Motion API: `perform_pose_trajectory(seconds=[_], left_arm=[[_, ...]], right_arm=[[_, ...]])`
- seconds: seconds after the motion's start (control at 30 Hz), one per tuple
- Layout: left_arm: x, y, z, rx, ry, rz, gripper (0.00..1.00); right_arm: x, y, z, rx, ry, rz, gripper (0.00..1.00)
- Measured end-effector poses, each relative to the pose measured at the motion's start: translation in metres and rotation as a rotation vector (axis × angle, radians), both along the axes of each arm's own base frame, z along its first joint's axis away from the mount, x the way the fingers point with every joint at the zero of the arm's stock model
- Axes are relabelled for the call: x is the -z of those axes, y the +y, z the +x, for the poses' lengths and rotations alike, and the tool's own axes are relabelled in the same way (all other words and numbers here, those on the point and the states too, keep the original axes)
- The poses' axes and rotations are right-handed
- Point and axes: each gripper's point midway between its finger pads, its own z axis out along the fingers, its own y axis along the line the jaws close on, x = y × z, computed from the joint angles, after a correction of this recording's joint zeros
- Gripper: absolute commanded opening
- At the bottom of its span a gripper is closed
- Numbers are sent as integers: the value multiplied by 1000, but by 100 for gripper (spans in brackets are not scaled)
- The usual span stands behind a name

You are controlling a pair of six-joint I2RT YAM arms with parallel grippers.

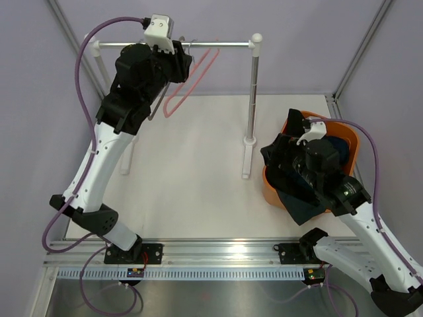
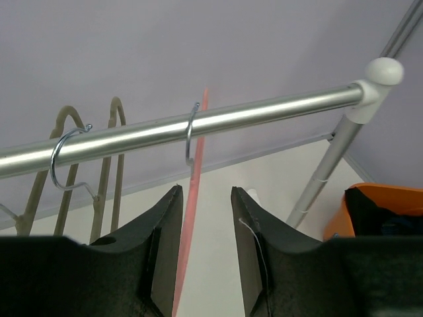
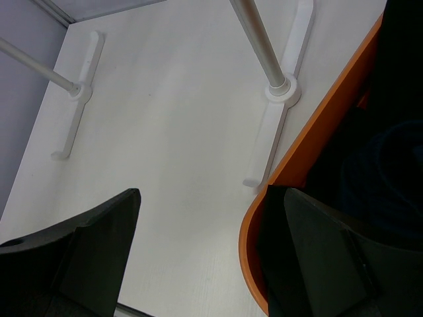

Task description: Remove the shorts from the hanger

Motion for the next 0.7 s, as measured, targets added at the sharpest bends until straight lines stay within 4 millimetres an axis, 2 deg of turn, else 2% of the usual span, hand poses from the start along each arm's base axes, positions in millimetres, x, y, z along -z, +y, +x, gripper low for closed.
perform_pose_trajectory(seconds=[0.17, 0.23, 0.27, 0.37, 0.5, 0.7], left_arm=[[-14, 4, -44, 49, -11, -4, 41], [-13, 9, -63, 69, -1, 2, 43], [-9, 12, -73, 80, 4, 4, 47], [15, 21, -106, 114, 42, 19, 50], [62, 31, -145, 172, 125, 51, 51], [107, 47, -184, 217, 194, 81, 54]], right_arm=[[-5, -7, -3, 26, -20, 6, 100], [-7, -12, -5, 42, -29, 5, 99], [-8, -14, -5, 52, -34, 5, 99], [-9, -21, -10, 74, -35, 0, 99], [-7, -28, -16, 95, -25, 3, 100], [-7, -35, -29, 104, -39, 48, 100]])
